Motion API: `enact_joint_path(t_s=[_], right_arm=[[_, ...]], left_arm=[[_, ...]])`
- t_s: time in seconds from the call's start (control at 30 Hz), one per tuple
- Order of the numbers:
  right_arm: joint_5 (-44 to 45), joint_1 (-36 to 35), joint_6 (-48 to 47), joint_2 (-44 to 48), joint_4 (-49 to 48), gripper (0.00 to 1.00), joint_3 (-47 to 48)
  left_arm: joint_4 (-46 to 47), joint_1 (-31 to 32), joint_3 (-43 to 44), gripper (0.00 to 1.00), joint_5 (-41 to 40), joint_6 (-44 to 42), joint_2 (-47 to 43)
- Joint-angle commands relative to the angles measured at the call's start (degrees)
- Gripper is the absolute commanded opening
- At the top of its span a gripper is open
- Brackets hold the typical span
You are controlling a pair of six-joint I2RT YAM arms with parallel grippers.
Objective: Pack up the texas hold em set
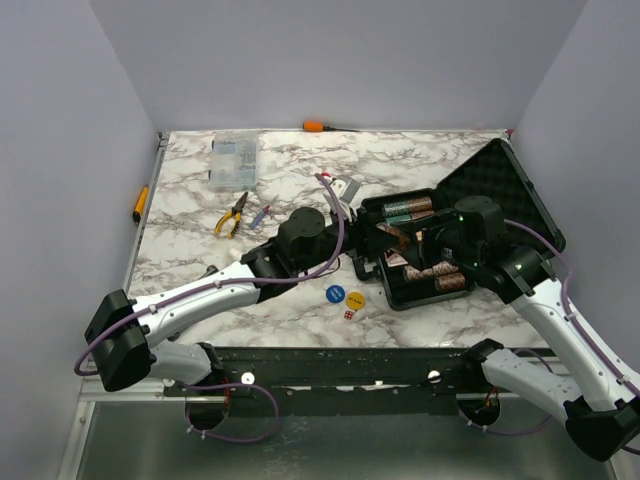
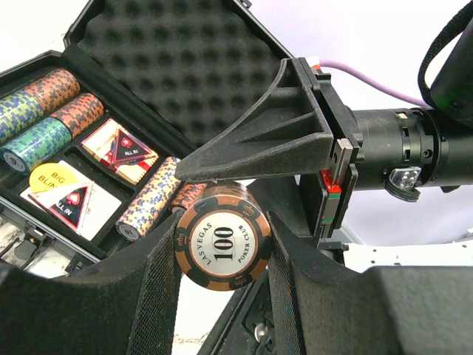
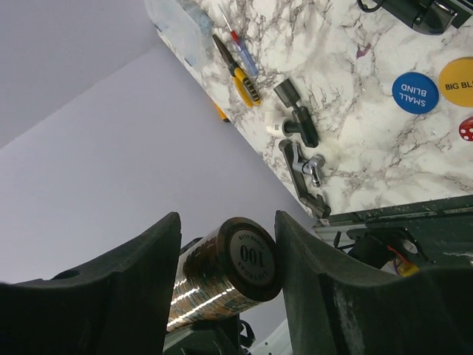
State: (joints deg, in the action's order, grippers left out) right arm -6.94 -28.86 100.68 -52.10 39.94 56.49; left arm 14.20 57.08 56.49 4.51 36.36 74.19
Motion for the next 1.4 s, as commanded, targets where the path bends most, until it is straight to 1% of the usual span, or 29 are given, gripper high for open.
enact_joint_path(t_s=[0.0, 0.1, 0.13, 0.23, 0.33, 0.5, 0.57, 0.63, 0.7, 0.73, 0.77, 0.9, 0.93, 1.0, 1.07, 1.13, 1.23, 1.37], right_arm=[[-3.31, -0.34, 1.97, -0.02, -5.23, 0.57, 0.27], [-3.30, -0.37, 1.97, 0.07, -5.27, 0.57, 0.09], [-3.44, -0.28, 2.11, 0.15, -5.51, 0.59, -0.03], [-3.94, -0.28, 2.56, 0.24, -5.64, 0.71, -0.21], [-4.55, -0.32, 2.90, 0.28, -5.62, 0.79, -0.42], [-4.42, -0.30, 3.72, 0.58, -6.20, 0.79, -0.84], [-4.00, -0.34, 3.78, 0.68, -6.11, 0.75, -0.85], [-3.42, -0.39, 3.76, 1.01, -5.93, 0.63, -0.79], [-2.49, -0.38, 3.89, 1.44, -5.60, 0.48, -0.81], [-2.04, -0.31, 3.96, 1.68, -5.58, 0.44, -0.74], [-1.27, -0.35, 4.05, 1.90, -5.30, 0.42, -0.67], [0.52, -0.36, 4.07, 2.22, -4.52, 0.42, 0.18], [0.61, -0.39, 4.15, 2.14, -4.55, 0.44, 0.29], [0.08, -0.31, 4.14, 1.92, -5.35, 0.55, 0.33], [-0.74, -0.35, 3.82, 1.43, -5.84, 0.67, 0.37], [-1.16, -0.38, 2.78, 0.91, -5.61, 0.75, 0.70], [-0.59, -0.33, 0.22, 0.52, -3.58, 0.80, 1.94], [2.85, -0.35, -6.47, 0.68, 0.58, 0.83, 4.21]], left_arm=[[3.91, 1.98, 1.86, 0.00, 1.99, 0.55, 1.28], [4.18, 2.14, 2.22, 0.00, 1.90, 0.57, 1.83], [4.17, 2.22, 2.31, 0.00, 1.38, 0.56, 1.92], [4.35, 2.33, 2.39, 0.00, 0.23, 0.47, 2.17], [4.52, 2.42, 2.73, 0.00, -0.44, 0.47, 2.44], [5.03, 2.51, 2.84, 0.00, -2.81, 0.46, 2.27], [5.18, 2.51, 2.75, 0.00, -3.38, 0.47, 2.08], [5.14, 2.51, 2.68, 0.00, -3.22, 0.49, 1.88], [5.14, 2.51, 2.34, 0.00, -3.04, 0.77, 1.68], [5.14, 2.51, 1.95, 0.00, -3.14, 0.94, 1.34], [5.14, 2.51, 1.43, 0.00, -3.22, 1.20, 0.93], [5.22, 2.51, -0.77, 0.00, -3.23, 2.06, -0.51], [5.23, 2.55, -1.22, 0.00, -3.32, 2.34, -0.70], [5.23, 2.73, -2.01, 0.00, -3.65, 2.78, -1.06], [5.47, 2.86, -2.60, 0.00, -4.00, 3.35, -1.38], [5.67, 2.86, -2.62, 0.00, -4.04, 3.37, -1.68], [5.58, 2.86, -2.10, 0.00, -6.06, 2.94, -2.26], [5.50, 2.69, -1.89, 0.00, -8.06, 3.81, -3.13]])
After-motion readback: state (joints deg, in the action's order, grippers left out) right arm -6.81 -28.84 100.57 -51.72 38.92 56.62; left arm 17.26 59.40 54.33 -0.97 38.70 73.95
